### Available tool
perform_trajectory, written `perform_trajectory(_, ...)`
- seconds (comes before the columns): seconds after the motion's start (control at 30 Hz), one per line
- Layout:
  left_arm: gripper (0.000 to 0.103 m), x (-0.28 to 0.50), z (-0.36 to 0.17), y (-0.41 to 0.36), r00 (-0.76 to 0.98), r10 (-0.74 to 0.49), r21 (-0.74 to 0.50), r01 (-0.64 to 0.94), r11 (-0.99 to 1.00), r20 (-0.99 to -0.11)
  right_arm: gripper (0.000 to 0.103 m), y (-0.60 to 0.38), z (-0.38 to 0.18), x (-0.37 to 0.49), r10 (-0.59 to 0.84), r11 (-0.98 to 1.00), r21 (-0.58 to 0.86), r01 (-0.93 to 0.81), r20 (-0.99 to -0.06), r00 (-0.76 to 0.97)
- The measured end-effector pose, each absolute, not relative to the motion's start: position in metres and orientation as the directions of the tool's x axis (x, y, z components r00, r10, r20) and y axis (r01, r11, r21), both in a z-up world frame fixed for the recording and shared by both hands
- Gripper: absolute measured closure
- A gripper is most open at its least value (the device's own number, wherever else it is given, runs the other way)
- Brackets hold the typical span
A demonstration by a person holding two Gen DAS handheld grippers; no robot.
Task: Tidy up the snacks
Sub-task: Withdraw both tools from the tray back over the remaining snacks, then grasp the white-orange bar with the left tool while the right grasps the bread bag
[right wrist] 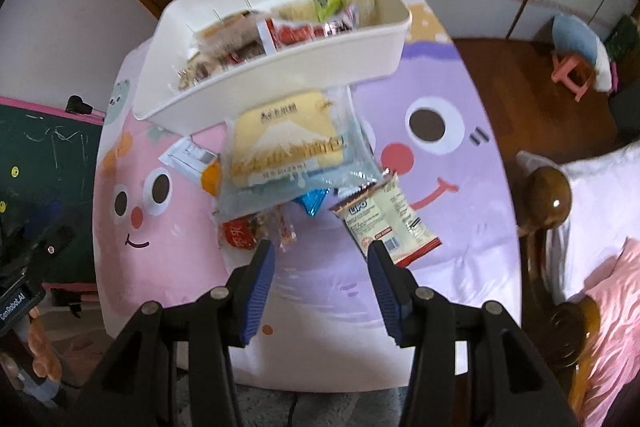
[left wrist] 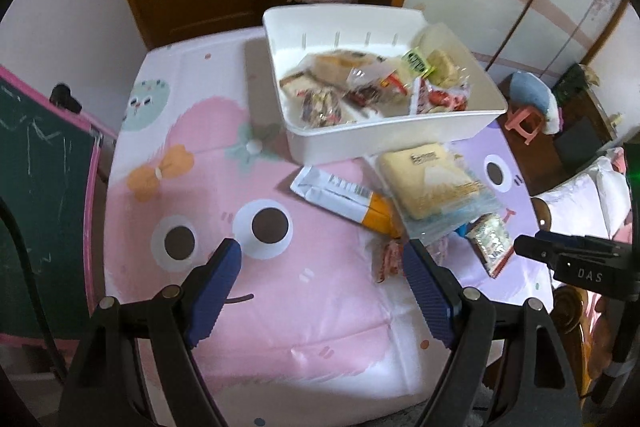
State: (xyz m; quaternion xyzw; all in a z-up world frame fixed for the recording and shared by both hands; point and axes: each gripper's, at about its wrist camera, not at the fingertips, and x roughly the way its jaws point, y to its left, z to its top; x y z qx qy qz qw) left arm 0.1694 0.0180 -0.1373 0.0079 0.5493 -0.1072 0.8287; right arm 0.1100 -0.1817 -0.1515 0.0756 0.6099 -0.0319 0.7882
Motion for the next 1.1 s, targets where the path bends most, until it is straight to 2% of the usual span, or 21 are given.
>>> perform_trajectory(0.27, 0.021, 0.194, -0.183, 0.003, 0.347, -0.109, -0.073, 0.116, 0.991, -0.931, 0.055, -0.202, -0.197, 0.129, 0.188, 0.936, 0.242, 0.257, -0.958, 0.215)
perform_trajectory(0.47, 0.022, 0.214, -0.213, -0.003, 0.299, -0.084, -0.064, 0.077, 0.995, -0.951, 0.055, -0.210, -0.218, 0.150, 0.246, 0.901, 0.304, 0.309, -0.946, 0.212)
perform_trajectory(0.67, 0.022, 0.225, -0.233, -0.004, 0.267, -0.075, -0.065, 0.046, 0.997, -0.961, 0.055, -0.215, -0.227, 0.164, 0.285, 0.882, 0.344, 0.322, -0.934, 0.217)
perform_trajectory(0.83, 0.022, 0.232, -0.241, -0.002, 0.253, -0.095, -0.093, 0.019, 0.996, -0.963, 0.054, -0.218, -0.214, 0.169, 0.320, 0.870, 0.397, 0.293, -0.905, 0.279)
perform_trajectory(1.1, 0.022, 0.244, -0.258, -0.006, 0.230, -0.137, -0.150, -0.039, 0.988, -0.964, 0.051, -0.226, -0.228, 0.192, 0.312, 0.863, 0.389, 0.321, -0.912, 0.267)
